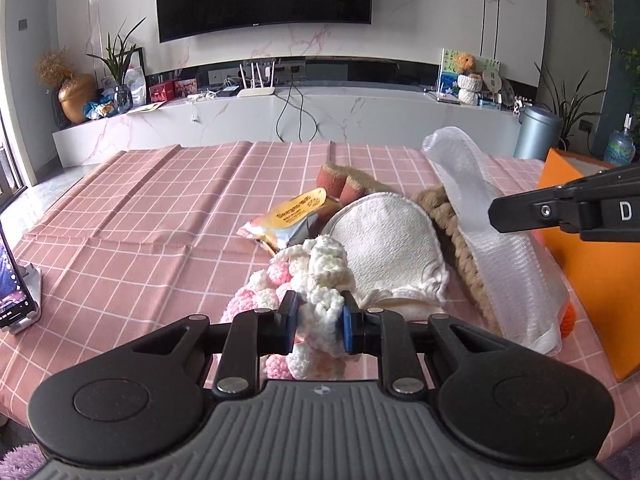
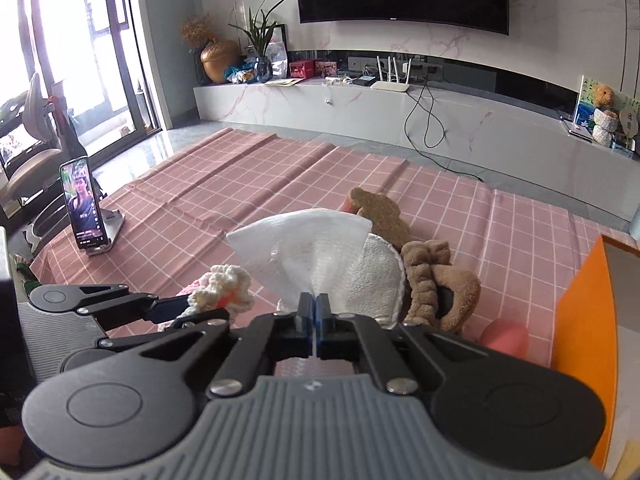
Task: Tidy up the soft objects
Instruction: 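Grasp the pink-white crocheted item with the left tool while the right tool grasps the clear plastic wrap, then carry the crocheted item and plastic wrap with both tools over the box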
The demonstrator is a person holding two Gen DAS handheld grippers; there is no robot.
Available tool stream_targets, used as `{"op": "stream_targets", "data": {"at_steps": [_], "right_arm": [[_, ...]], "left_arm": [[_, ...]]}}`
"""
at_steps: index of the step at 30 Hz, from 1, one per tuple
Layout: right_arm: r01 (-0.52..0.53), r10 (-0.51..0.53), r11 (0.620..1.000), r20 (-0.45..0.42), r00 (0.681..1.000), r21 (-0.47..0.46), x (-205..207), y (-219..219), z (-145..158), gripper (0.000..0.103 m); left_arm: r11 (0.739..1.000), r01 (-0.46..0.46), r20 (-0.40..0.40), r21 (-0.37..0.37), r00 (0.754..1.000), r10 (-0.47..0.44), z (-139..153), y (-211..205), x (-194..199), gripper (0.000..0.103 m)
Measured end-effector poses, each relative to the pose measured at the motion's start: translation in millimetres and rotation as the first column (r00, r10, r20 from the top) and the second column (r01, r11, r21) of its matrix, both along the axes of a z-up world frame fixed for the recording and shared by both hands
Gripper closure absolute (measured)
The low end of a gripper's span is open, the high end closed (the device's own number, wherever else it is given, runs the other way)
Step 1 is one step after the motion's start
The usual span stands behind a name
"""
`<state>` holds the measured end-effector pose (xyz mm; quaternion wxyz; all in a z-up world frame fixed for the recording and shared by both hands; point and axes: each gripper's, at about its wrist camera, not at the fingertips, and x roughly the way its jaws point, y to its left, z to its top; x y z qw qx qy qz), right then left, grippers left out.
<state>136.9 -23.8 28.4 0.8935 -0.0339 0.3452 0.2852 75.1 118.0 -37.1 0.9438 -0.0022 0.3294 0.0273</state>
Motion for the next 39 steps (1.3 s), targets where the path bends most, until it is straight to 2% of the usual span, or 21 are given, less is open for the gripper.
{"op": "stream_targets", "data": {"at_steps": [12, 22, 30, 35, 39], "right_arm": [[0.159, -0.161, 0.986, 0.038, 0.986, 0.056, -20.4, -65.7, 22.0, 0.103], [0.274, -0.281, 0.958, 0.081, 0.956, 0.083, -36.3, -128.1, 39.8, 0.103], [0.376, -0.383, 0.923, 0.100, 0.918, 0.084, -45.4, -185.3, 48.1, 0.103], [0.440, -0.444, 0.896, 0.109, 0.889, 0.065, -45.8, -223.8, 51.9, 0.103], [0.486, -0.489, 0.872, 0.060, 0.870, 0.066, -37.3, -258.2, 46.5, 0.103]], "left_arm": [[0.997, 0.071, 0.102, -0.013, 0.992, -0.069, 43.0, -27.2, -10.9, 0.079], [0.974, 0.227, 0.166, -0.013, 0.961, -0.222, 75.9, -83.1, -2.1, 0.079], [0.915, 0.400, 0.185, -0.043, 0.904, -0.386, 87.1, -138.7, 18.2, 0.079], [0.864, 0.501, 0.198, -0.053, 0.853, -0.483, 90.5, -172.0, 31.9, 0.079], [0.814, 0.575, 0.183, -0.084, 0.812, -0.554, 87.7, -199.5, 47.3, 0.079]]}}
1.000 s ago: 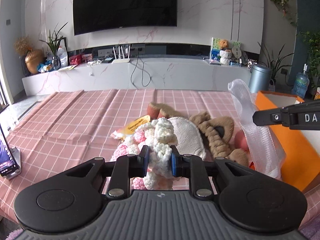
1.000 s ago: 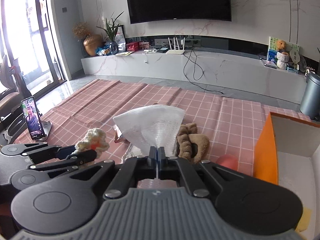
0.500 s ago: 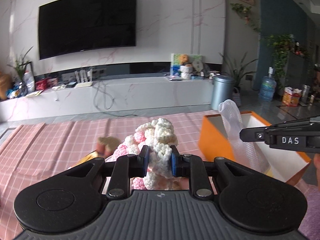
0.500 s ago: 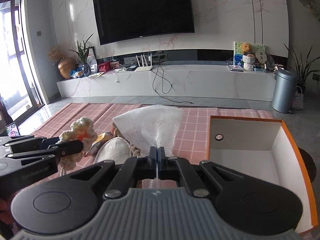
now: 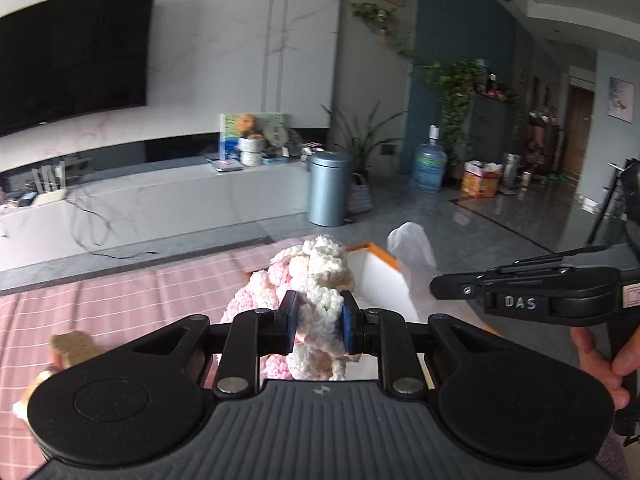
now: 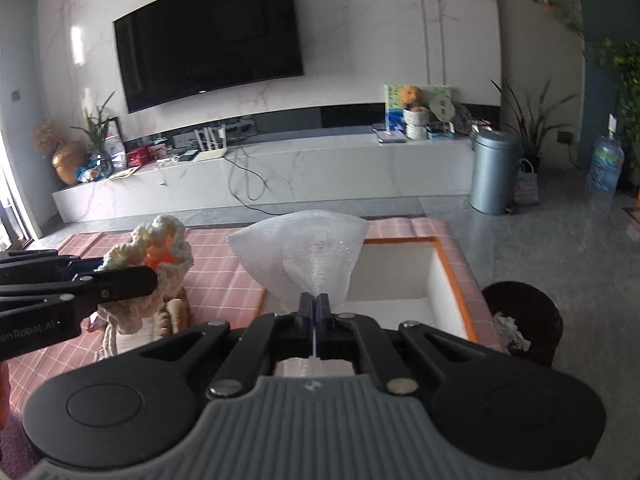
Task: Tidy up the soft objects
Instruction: 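Carry the crocheted item and plastic wrap with both tools over the box, then open both tools to drop the crocheted item and plastic wrap into the box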
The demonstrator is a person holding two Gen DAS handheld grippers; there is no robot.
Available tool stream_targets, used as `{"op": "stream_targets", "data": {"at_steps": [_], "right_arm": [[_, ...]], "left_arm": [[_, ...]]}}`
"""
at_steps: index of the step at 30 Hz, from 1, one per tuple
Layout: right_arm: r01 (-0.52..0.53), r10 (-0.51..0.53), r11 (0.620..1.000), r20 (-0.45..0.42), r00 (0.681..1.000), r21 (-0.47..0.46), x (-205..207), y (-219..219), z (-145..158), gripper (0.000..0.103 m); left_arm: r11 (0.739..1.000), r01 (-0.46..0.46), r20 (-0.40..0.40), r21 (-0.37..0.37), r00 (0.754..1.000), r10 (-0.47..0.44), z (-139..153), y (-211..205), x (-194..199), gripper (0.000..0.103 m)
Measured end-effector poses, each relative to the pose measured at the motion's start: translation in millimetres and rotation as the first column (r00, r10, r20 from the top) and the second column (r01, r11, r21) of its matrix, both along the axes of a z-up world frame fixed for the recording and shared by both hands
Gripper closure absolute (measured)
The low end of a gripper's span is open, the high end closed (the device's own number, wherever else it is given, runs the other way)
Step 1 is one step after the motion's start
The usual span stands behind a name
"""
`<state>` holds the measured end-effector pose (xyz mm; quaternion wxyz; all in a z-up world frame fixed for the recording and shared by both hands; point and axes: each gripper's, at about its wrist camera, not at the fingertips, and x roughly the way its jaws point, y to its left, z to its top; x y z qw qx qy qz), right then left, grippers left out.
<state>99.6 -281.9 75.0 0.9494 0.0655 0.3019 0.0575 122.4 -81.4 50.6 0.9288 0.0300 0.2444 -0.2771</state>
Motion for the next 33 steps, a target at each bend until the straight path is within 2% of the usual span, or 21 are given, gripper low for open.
{"op": "stream_targets", "data": {"at_steps": [6, 8, 12, 15, 21, 27, 33], "right_arm": [[0.022, -0.020, 0.999, -0.080, 0.997, 0.027, 16.9, -24.1, -20.9, 0.103], [0.027, -0.026, 1.000, -0.097, 0.995, 0.005, 23.5, -26.9, -29.3, 0.103], [0.024, -0.027, 0.999, -0.158, 0.987, -0.022, 35.7, -33.1, -50.1, 0.103], [0.012, -0.020, 0.999, -0.210, 0.977, -0.040, 40.5, -36.1, -67.8, 0.103], [0.009, -0.017, 1.000, -0.291, 0.956, -0.029, 48.0, -44.0, -91.7, 0.103], [-0.008, -0.019, 0.997, -0.339, 0.941, -0.077, 51.8, -40.3, -104.5, 0.103], [0.002, -0.033, 0.996, -0.335, 0.942, -0.092, 47.3, -40.5, -102.2, 0.092]], "left_arm": [[0.991, 0.110, -0.083, 0.074, 0.991, -0.103, -21.4, -45.5, 24.7, 0.079], [0.986, 0.129, -0.101, 0.106, 0.988, -0.119, -31.6, -59.1, 30.9, 0.079], [0.968, 0.190, -0.192, 0.164, 0.969, -0.157, -55.1, -81.1, 40.4, 0.079], [0.951, 0.237, -0.229, 0.199, 0.955, -0.190, -69.6, -89.4, 40.1, 0.079], [0.923, 0.291, -0.240, 0.253, 0.943, -0.232, -89.2, -97.3, 33.2, 0.079], [0.907, 0.318, -0.251, 0.277, 0.935, -0.252, -94.5, -102.5, 35.7, 0.079], [0.883, 0.343, -0.267, 0.319, 0.927, -0.263, -99.1, -107.9, 33.5, 0.079]]}}
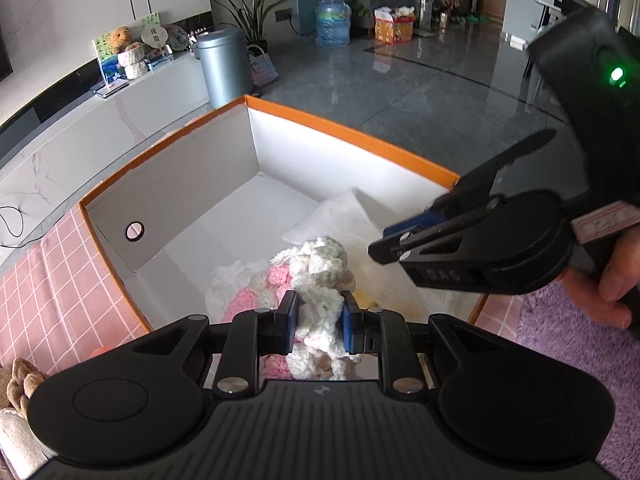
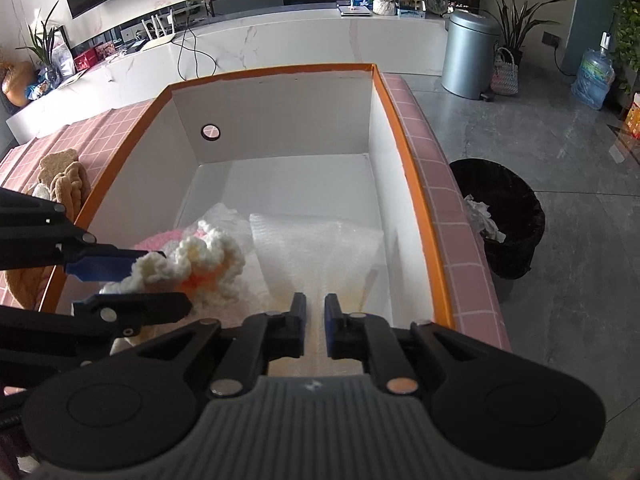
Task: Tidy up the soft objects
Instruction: 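Open both tools to drop the crocheted item and plastic wrap into the box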
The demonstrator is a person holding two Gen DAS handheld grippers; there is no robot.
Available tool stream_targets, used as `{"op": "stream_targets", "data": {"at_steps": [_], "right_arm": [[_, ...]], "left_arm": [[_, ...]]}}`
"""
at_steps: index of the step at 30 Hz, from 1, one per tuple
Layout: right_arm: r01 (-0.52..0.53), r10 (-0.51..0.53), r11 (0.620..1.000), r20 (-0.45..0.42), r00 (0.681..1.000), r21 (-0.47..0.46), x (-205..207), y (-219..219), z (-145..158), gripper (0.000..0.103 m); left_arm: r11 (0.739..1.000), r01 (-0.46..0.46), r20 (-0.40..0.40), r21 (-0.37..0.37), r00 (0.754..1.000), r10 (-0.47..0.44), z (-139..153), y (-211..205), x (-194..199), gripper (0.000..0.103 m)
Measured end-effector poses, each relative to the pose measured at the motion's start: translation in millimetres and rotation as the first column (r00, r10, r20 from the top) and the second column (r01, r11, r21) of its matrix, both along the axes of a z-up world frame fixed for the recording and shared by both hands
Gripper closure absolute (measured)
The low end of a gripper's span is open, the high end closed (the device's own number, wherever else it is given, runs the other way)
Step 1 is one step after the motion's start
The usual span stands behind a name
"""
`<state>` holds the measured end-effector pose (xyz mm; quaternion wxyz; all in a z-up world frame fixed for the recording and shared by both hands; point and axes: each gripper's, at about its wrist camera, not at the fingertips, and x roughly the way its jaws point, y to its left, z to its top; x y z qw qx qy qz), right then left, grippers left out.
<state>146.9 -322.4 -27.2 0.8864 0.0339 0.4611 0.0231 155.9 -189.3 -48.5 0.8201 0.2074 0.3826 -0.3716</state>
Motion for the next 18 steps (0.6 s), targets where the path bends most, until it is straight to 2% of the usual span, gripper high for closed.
{"op": "stream_targets", "data": {"at_steps": [3, 5, 7, 11, 18], "right_arm": [[-0.011, 0.011, 1.000, 0.030, 1.000, -0.018, -7.4, 1.6, 6.7, 0.087], [-0.015, 0.018, 0.999, 0.065, 0.998, -0.040, -13.6, 1.7, 11.6, 0.078], [-0.026, 0.032, 0.998, 0.114, 0.993, -0.055, -19.7, 0.3, 16.6, 0.064], [-0.005, 0.010, 0.999, 0.112, 0.994, -0.052, -22.3, -5.8, 16.0, 0.064], [0.003, 0.001, 0.999, 0.104, 0.995, -0.044, -25.5, -6.8, 13.7, 0.064]], "left_arm": [[1.000, 0.001, -0.008, 0.027, 1.000, -0.001, -2.4, -1.7, -0.5, 0.079], [0.999, 0.006, -0.015, 0.043, 1.000, -0.005, -3.9, -3.2, 0.1, 0.079], [0.997, 0.018, -0.020, 0.072, 1.000, -0.017, -5.8, -6.4, -0.1, 0.078], [0.992, 0.027, -0.015, 0.119, 1.000, -0.026, -10.0, -12.4, -2.2, 0.077], [0.994, -0.019, -0.032, 0.112, 0.999, 0.023, -9.9, -8.2, 1.0, 0.066]]}}
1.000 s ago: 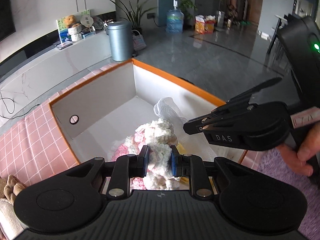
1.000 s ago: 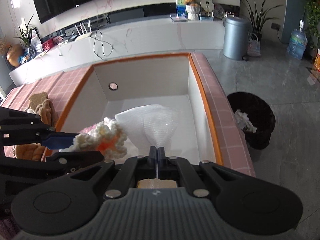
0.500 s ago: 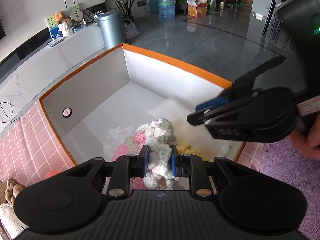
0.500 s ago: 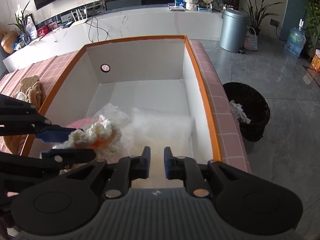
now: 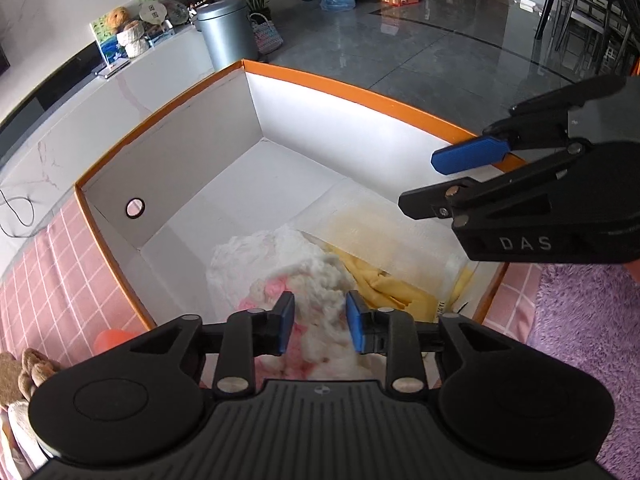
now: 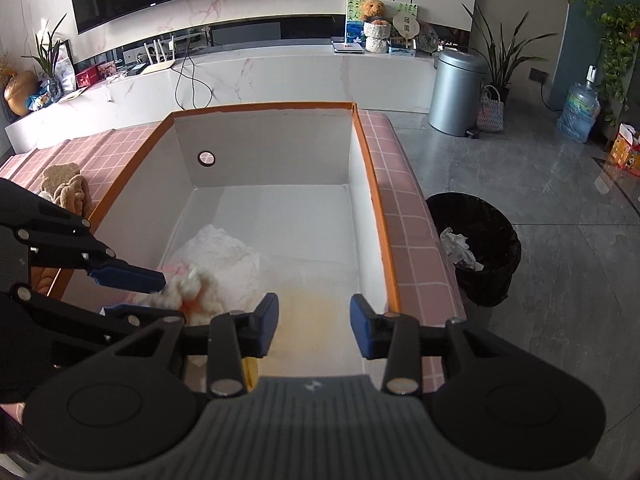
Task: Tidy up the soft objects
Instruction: 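Open both tools to drop the crocheted item and plastic wrap into the box, then move both tools back toward the white bath mitt and brown plush toy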
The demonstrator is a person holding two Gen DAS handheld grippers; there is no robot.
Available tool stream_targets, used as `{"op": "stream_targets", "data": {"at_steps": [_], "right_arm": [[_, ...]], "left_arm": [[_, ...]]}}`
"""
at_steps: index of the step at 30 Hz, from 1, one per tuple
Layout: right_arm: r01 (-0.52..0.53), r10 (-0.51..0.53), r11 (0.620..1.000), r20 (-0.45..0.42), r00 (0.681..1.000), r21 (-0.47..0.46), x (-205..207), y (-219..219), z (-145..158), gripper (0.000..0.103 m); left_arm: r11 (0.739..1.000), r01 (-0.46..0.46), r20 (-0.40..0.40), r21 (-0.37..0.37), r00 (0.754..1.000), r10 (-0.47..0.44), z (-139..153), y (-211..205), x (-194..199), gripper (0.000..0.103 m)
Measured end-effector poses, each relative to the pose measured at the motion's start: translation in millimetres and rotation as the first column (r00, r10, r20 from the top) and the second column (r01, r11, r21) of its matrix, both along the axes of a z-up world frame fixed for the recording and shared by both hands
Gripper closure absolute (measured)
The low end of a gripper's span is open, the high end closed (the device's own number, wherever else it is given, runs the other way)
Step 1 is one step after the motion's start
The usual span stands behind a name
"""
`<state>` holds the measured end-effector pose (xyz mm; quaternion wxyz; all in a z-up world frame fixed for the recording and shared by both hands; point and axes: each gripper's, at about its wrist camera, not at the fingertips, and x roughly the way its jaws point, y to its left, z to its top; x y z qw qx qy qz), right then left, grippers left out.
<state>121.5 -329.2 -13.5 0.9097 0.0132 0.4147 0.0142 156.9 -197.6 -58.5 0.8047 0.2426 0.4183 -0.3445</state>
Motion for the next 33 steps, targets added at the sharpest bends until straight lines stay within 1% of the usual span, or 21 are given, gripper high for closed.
{"op": "stream_targets", "data": {"at_steps": [1, 3, 4, 11, 12, 15, 19, 22, 25, 27, 33], "right_arm": [[0.000, 0.000, 1.000, 0.000, 1.000, -0.001, -0.5, 0.3, -0.1, 0.064], [0.003, -0.003, 1.000, 0.000, 1.000, -0.003, -1.2, 0.2, 0.6, 0.064], [0.005, -0.005, 1.000, 0.002, 1.000, -0.002, -1.9, 0.2, 1.3, 0.064], [0.015, -0.015, 1.000, 0.028, 0.999, -0.002, -9.6, 1.7, 11.5, 0.063], [0.016, -0.016, 1.000, 0.031, 0.999, -0.003, -11.0, 2.6, 13.3, 0.062], [0.015, -0.015, 1.000, 0.042, 0.999, -0.008, -15.9, 6.5, 17.7, 0.054], [0.023, -0.022, 1.000, 0.064, 0.998, -0.015, -23.5, 12.7, 26.2, 0.054], [0.034, -0.033, 0.999, 0.101, 0.994, 0.000, -31.3, 20.2, 35.1, 0.053], [0.037, -0.039, 0.999, 0.141, 0.989, 0.021, -39.3, 33.6, 43.6, 0.051], [0.031, -0.035, 0.999, 0.166, 0.985, 0.032, -43.7, 44.2, 48.3, 0.051], [-0.013, -0.002, 0.997, 0.219, 0.976, 0.070, -51.8, 86.6, 56.5, 0.051]], "left_arm": [[1.000, -0.010, -0.002, -0.004, 1.000, 0.010, 0.8, 0.6, 1.3, 0.063], [0.999, -0.027, 0.000, -0.019, 1.000, 0.027, 4.0, 3.5, 1.8, 0.048], [0.999, -0.029, 0.001, -0.031, 1.000, 0.029, 5.8, 5.1, 1.3, 0.046], [0.992, -0.063, 0.001, -0.109, 0.998, 0.063, 23.7, 14.4, -7.8, 0.046], [0.990, -0.070, 0.006, -0.119, 0.997, 0.071, 25.5, 16.6, -9.4, 0.046], [0.984, -0.095, 0.011, -0.151, 0.995, 0.097, 31.7, 25.3, -14.4, 0.046], [0.970, -0.122, 0.028, -0.209, 0.991, 0.131, 44.7, 40.8, -21.4, 0.045], [0.948, -0.162, 0.050, -0.274, 0.982, 0.182, 54.8, 56.9, -27.5, 0.045], [0.913, -0.205, 0.076, -0.352, 0.966, 0.246, 63.8, 75.1, -35.9, 0.045], [0.893, -0.227, 0.090, -0.389, 0.955, 0.282, 68.2, 87.2, -41.0, 0.045], [0.849, -0.284, 0.130, -0.446, 0.918, 0.375, 73.5, 122.8, -54.7, 0.045]]}}
